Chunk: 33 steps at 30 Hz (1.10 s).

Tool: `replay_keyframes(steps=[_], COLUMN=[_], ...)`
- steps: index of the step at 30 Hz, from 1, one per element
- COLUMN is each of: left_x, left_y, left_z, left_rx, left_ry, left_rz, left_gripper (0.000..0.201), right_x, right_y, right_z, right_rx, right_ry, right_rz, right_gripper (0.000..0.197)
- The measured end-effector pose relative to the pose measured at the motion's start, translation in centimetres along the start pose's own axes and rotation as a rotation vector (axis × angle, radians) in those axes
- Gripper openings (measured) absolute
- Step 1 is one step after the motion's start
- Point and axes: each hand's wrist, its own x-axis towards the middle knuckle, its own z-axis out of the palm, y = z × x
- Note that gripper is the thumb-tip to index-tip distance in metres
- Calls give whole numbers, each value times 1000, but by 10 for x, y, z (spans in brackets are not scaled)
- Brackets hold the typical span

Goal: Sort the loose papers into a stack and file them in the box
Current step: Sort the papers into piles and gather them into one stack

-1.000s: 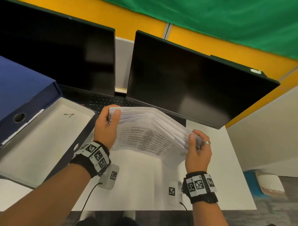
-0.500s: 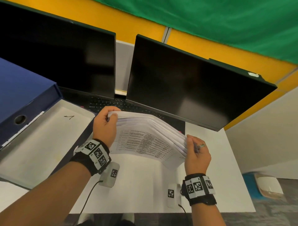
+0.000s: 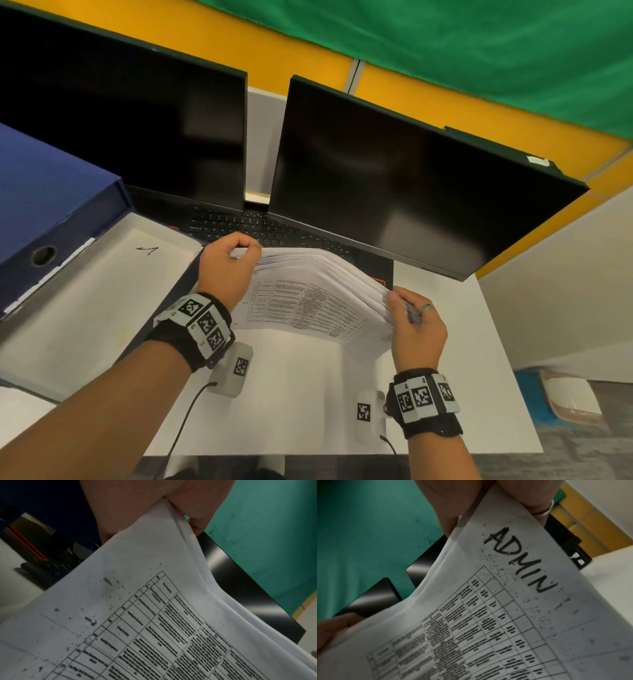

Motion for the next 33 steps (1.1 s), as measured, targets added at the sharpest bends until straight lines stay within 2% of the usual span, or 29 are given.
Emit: replay_keyframes(steps=[2,4,6,7,8,10,11,12,14,17,19,22,25,28,30,33], left_x=[2,3,3,3,1,-1,-2,-3,-5,-10,-11,-7,-1,2,1,-3], left_y=[1,2,5,7,10,19,24,27,31,33,34,37,39,39,35,24], left_z=[-1,-3,-5,-6,-8,-11,-11,-11,-7,0,2,5,6,0,-4,-4], left_rx=[5,8,60,120,224,603,816,983,1162,1309,1365,1372,1332,1288,1255,1244], left_ry=[-5,-13,-27,-44,-86,-240,-323,-394,-495,-525,-513,-499,-520,-509,-514,-587], left_rz=[-19,-30,29,101,200,403,459,474,436,415,425,488,544,592,608,597], left_gripper=[13,17,17,15,17,40,53,61,66,74,70,49,38,35,36,53], right_x=[-2,-2,0,1,3,5,5,5,4,3,4,7,10,11,9,4], right_y=[-2,0,4,6,6,4,2,-1,-7,-17,-20,-27,-42,-53,-53,-46], right_z=[0,-1,-3,-4,-4,-5,-5,-5,-5,-4,-4,0,3,-1,-5,0], right_rx=[-52,-114,-213,-270,-328,-439,-494,-556,-719,-954,-1042,-1110,-1152,-1150,-1116,-1099], right_ry=[-46,-118,-180,-202,-213,-212,-213,-220,-245,-326,-378,-409,-438,-440,-434,-480], right_rz=[-35,-43,-54,-71,-92,-143,-173,-205,-287,-339,-308,-264,-288,-320,-318,-306], right_gripper=[23,45,68,73,72,62,59,58,60,65,70,68,37,26,27,37])
